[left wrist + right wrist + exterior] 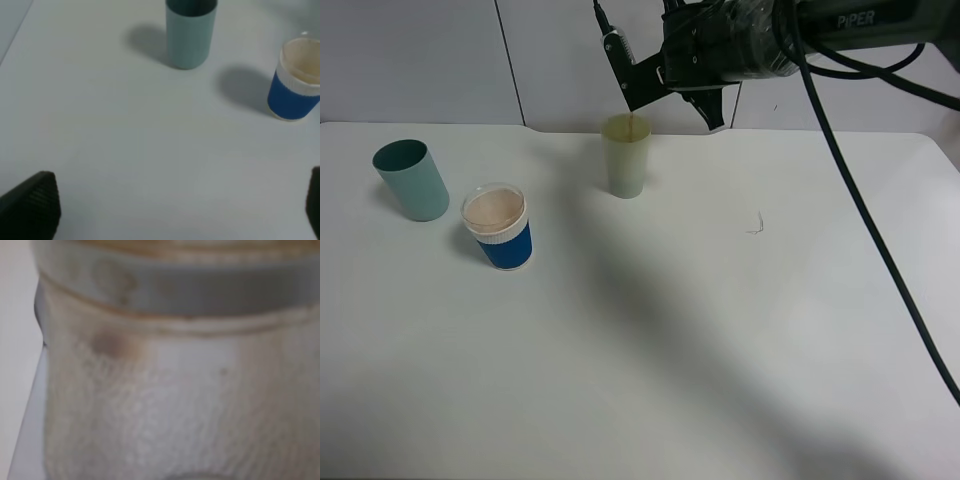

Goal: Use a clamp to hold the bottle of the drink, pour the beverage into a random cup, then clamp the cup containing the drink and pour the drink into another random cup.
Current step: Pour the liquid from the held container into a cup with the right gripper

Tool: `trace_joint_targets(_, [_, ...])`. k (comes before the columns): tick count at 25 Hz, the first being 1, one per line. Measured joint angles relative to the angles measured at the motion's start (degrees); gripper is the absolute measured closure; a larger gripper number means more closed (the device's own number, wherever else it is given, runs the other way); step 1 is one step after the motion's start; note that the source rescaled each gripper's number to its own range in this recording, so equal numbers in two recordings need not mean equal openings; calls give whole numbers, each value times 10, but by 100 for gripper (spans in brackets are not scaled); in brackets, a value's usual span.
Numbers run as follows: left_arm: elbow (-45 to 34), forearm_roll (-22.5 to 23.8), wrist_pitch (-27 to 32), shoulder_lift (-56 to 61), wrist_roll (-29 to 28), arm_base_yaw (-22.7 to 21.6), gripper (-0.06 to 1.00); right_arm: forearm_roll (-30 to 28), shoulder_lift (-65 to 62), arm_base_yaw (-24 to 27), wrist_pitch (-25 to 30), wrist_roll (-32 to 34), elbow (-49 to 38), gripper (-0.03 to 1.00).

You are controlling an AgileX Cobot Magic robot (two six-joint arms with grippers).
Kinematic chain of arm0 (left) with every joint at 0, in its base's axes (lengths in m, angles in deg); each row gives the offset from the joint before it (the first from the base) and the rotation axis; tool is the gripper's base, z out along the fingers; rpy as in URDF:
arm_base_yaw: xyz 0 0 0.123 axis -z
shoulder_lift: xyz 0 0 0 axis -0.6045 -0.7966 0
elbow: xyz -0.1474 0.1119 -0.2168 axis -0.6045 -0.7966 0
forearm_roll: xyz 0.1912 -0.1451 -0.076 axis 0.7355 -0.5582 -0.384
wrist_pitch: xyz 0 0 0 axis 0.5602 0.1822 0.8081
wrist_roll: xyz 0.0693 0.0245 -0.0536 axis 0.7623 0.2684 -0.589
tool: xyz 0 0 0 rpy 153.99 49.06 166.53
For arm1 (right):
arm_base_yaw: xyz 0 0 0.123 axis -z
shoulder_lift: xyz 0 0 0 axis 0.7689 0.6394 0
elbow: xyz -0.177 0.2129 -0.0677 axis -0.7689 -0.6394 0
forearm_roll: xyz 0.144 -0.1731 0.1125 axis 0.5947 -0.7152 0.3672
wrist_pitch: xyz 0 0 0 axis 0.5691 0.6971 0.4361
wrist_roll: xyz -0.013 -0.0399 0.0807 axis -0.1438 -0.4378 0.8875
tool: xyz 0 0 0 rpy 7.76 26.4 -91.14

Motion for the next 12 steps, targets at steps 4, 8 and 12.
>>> trace_joint_targets(4, [0,0,0,0,0,0,-6,-3,0,0,0,0,0,97])
trace_joint_targets(8, [0,0,0,0,0,0,-6,-14,0,0,0,0,0,97])
trace_joint_targets(12, [0,0,0,0,0,0,-6,-24,0,-1,0,1,0,97])
